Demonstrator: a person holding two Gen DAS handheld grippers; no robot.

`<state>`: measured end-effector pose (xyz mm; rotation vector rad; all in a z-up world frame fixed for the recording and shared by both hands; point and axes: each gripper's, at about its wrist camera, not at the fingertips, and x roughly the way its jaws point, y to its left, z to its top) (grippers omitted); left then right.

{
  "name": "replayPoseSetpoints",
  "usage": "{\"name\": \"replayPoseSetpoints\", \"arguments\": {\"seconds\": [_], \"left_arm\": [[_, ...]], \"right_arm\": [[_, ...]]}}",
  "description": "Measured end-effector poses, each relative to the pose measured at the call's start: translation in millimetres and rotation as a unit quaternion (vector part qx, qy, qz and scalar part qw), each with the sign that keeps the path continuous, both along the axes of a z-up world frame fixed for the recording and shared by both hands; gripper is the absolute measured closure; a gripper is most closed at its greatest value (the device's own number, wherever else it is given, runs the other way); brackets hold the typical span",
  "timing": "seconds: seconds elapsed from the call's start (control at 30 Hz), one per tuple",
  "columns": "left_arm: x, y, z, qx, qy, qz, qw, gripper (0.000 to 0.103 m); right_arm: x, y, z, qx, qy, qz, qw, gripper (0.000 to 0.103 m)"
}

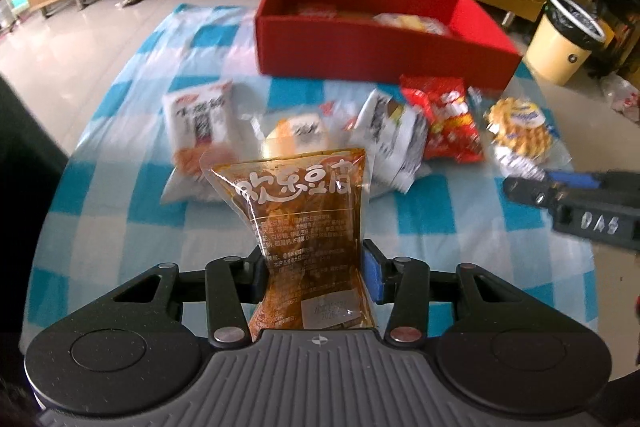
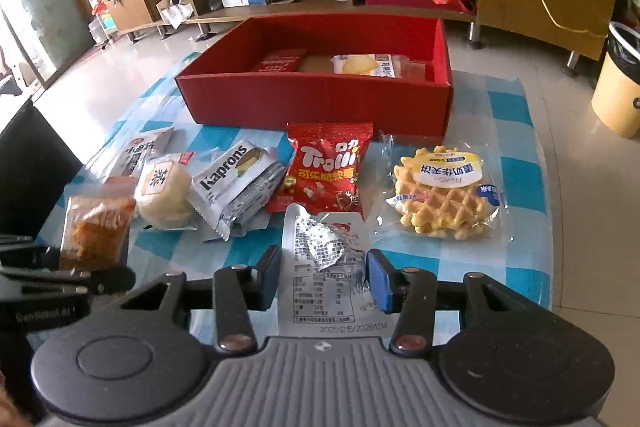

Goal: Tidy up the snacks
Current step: 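Carry the brown bag and silver packet over the red box with both tools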

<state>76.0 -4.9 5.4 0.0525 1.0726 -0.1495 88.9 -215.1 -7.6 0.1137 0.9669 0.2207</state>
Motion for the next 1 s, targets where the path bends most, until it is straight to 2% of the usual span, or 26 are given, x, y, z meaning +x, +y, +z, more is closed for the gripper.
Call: {"name": "replayPoseSetpoints", "arguments": {"seconds": [0.3,0.57,0.87,1.0], "left_arm": [[28.3,-20.9,12.9,-0.01,-0.017,-0.031,0.9993,0.049],[35.0,-26.4,22.3,-0.005,-0.025,-0.03,0.9992,0.049],[42.1,-41.2,45.6,0.001,-0.061,-0.034,0.9976,0.049],[50.2,-47.4,46.9,-0.002,-0.062,-0.037,0.9974,0.049]], "right_arm": [[5.6,3.6,15.9,0.03,-0.016,-0.002,0.999,0.06],[11.6,-0.7,22.6,0.042,-0.025,-0.01,0.999,0.06],[13.6,-8.1,44.1,0.056,-0.058,-0.02,0.997,0.06],[16.9,-14.2,51.0,0.059,-0.069,-0.029,0.995,0.06]]}}
